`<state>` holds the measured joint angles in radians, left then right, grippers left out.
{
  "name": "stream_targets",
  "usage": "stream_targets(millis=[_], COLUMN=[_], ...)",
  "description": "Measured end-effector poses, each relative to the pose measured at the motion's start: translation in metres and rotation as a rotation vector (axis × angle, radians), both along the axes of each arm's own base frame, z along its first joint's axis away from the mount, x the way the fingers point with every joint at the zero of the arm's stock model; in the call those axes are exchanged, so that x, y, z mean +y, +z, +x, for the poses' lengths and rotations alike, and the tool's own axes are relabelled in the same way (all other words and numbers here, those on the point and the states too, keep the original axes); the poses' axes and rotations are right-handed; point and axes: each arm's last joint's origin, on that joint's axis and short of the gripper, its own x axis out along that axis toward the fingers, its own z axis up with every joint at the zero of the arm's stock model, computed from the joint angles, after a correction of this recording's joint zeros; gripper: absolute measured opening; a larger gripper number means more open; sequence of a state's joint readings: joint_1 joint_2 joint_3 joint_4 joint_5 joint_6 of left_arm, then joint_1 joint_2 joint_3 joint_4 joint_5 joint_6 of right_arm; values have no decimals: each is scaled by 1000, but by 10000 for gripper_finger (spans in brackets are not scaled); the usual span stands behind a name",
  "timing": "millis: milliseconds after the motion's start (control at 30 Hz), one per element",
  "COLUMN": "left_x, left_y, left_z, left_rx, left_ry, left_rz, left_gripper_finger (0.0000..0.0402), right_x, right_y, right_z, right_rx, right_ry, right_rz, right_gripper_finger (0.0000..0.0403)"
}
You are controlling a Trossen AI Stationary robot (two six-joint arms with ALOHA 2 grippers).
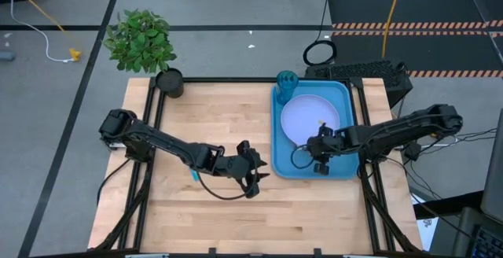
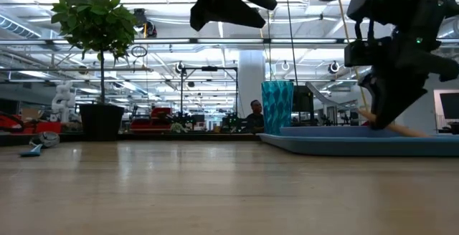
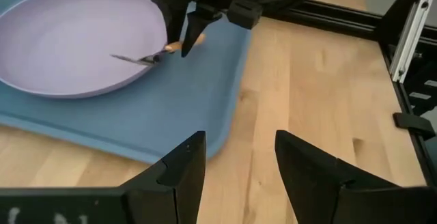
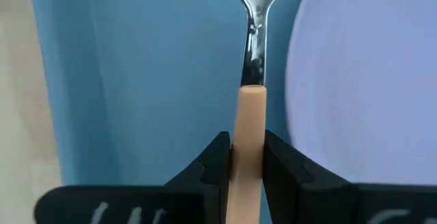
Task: Pick and place plate/cup/fork/spoon on tray
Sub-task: Put the brown fork on the blue table tray under the purple plate
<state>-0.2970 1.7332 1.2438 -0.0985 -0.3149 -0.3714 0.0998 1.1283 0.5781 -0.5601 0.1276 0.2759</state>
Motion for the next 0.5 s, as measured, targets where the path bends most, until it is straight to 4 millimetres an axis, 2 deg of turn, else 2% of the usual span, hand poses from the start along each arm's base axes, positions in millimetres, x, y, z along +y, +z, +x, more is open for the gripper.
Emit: stream_targets(millis=[100, 500], left_x=[0, 0], left_y=[0, 0], left_z=[0, 0], left_rx=[1, 3], left_ry=[-1, -2], left_rz=[1, 2], left_gripper_finger=[179, 179], right_x=[-2, -5], right_y=[-2, -6], right_z=[0, 3], right_rx=[24, 49], right_ry=[63, 133], right_rz=[-30, -65], right_gripper_finger=[49, 50])
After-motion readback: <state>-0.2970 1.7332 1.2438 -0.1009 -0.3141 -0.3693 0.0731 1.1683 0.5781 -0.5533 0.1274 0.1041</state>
